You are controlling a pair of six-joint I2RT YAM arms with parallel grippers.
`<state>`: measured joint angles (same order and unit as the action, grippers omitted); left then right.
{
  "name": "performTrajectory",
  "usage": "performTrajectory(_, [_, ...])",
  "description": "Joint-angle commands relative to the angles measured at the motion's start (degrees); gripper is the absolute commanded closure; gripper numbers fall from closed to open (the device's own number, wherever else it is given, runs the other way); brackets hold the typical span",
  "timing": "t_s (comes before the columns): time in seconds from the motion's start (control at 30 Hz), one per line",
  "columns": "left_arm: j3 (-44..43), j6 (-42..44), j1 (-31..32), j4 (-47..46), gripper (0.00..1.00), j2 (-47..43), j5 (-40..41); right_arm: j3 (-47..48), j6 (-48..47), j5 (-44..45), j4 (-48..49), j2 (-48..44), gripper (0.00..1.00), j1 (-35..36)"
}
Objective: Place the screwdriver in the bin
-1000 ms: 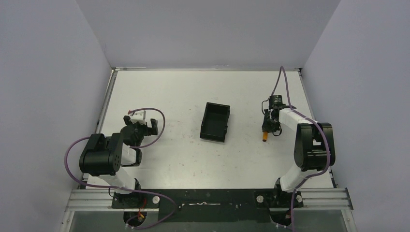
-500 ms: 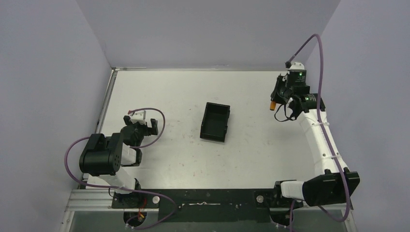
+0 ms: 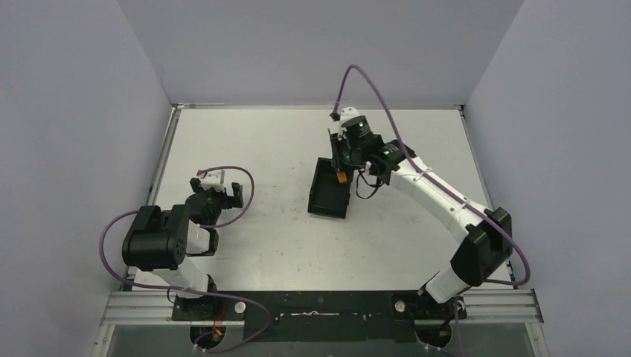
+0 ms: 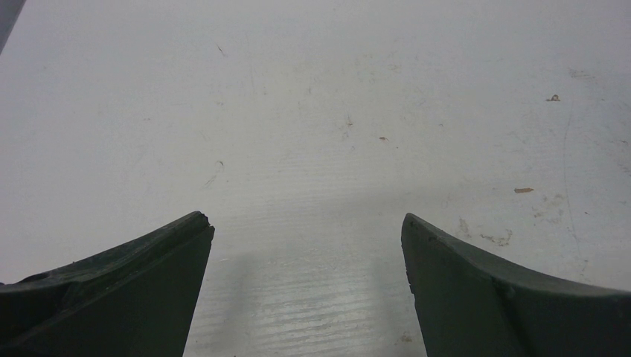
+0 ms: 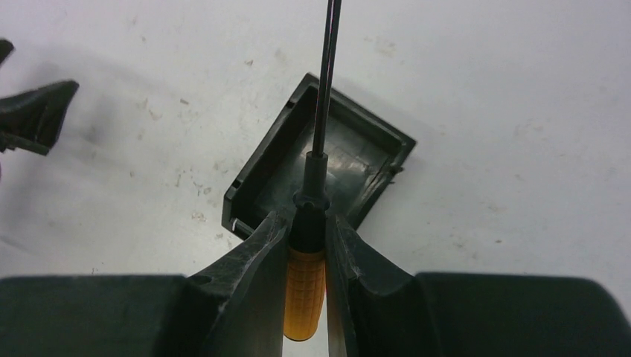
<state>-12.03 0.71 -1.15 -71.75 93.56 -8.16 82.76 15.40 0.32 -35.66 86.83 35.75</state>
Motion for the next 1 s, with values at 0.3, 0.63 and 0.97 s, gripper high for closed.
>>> performTrajectory(0.3, [-0.7,0.2,0.2,-1.9,0.03,-0.9,0.0,-6.9,1.5,1.7,10.8,12.3,1.0,2.5])
performTrajectory(0.63, [-0.7,0.2,0.2,-1.9,0.03,-0.9,0.1,-8.1,2.4,2.6,11.6,15.7,0.94,2.5])
performTrajectory(0.97, [-0.7,0.2,0.2,-1.9,0.03,-0.9,0.1,-6.3,3.6,4.2,10.9,12.6,0.42,3.1])
